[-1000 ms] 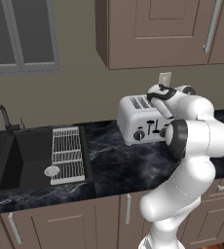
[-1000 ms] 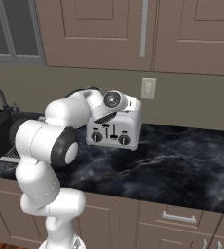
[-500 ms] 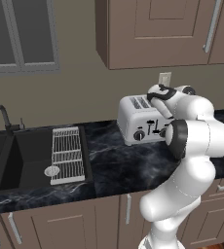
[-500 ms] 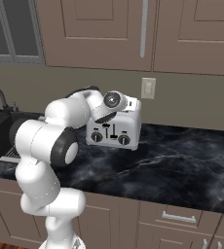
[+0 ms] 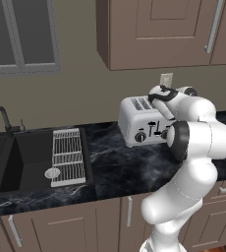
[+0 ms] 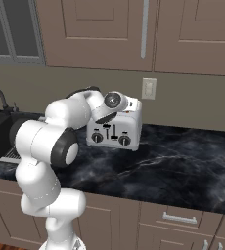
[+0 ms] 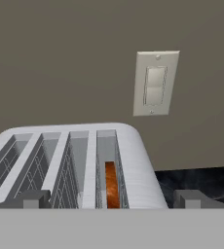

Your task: Start the toaster. Once the lever pops up, take the bread to the plate on the dining counter.

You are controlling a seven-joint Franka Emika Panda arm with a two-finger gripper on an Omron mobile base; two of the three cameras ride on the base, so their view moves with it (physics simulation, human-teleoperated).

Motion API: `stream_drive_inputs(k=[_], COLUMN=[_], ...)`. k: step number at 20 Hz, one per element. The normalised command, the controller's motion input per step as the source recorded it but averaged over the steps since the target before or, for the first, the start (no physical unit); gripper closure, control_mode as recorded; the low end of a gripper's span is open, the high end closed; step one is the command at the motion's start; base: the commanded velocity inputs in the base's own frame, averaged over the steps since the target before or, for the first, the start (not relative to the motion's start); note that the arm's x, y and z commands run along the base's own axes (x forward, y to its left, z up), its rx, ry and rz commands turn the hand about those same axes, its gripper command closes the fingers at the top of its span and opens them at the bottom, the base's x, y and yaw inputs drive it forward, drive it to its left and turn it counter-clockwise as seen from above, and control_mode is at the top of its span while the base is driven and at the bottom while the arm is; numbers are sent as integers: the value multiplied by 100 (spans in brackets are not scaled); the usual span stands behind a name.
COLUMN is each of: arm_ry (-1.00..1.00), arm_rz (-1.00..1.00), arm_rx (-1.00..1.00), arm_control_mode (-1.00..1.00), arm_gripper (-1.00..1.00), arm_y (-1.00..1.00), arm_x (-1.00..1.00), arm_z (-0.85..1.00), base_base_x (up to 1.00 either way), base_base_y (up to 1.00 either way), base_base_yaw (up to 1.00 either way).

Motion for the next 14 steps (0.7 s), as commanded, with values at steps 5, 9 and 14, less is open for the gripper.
stream_drive_inputs(k=[5, 9, 14], arm_ry=[0, 0, 0], arm_rz=[0, 0, 0], arm_rx=[0, 0, 0], arm_control_mode=[-100, -100, -100], arm_gripper=[-100, -100, -100], arm_y=[0, 0, 0], arm_x=[0, 0, 0], arm_z=[0, 0, 0], base_base_x=[0, 0, 0], base_base_y=[0, 0, 0], base_base_yaw=[0, 0, 0])
